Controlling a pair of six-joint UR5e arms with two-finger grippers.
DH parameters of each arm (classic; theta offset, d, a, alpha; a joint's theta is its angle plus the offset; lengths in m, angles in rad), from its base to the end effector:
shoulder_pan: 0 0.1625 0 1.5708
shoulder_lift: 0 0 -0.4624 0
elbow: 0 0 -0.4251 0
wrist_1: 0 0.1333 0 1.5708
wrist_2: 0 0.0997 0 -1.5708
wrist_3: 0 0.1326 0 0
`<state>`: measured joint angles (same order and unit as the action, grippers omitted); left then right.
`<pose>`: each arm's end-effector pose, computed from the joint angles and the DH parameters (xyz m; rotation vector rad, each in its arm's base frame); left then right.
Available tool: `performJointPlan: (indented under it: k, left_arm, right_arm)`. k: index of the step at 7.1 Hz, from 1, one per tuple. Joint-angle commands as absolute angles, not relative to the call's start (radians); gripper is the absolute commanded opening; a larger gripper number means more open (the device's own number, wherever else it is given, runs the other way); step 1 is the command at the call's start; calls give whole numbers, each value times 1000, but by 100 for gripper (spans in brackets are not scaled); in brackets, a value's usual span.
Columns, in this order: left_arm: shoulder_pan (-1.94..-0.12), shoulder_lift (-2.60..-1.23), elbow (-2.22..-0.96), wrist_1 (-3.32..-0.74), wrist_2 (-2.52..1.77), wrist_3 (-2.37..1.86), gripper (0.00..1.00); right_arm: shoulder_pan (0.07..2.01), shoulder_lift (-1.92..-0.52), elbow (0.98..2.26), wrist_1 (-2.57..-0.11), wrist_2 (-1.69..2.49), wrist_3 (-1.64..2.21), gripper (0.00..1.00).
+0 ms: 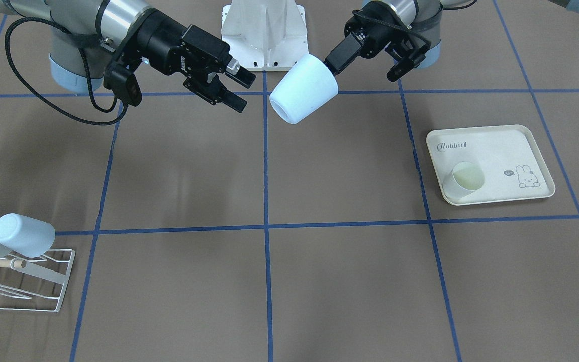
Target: Transfer IKEA cup to right arm and place on rack
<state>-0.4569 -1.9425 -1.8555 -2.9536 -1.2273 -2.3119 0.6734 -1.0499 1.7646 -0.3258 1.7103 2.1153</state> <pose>0.4340 -0.4117 0.1886 -0.0786 2.1914 -1.0681 -0.4247 -0.4857 0.1429 0.0355 -2.0149 0.6572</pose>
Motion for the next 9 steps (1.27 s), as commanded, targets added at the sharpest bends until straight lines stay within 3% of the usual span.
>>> performJointPlan:
  k: [1, 9]
  left_arm:
    - [-442, -1948, -1853, -2948, -1226, -2312, 0]
    - [-376, -2028, -1818, -2931, -1158, -2303, 0]
  right_arm:
    - [660, -1049, 1761, -325, 1697, 2118, 100]
    - [647, -1046, 1761, -325, 1680, 2118, 100]
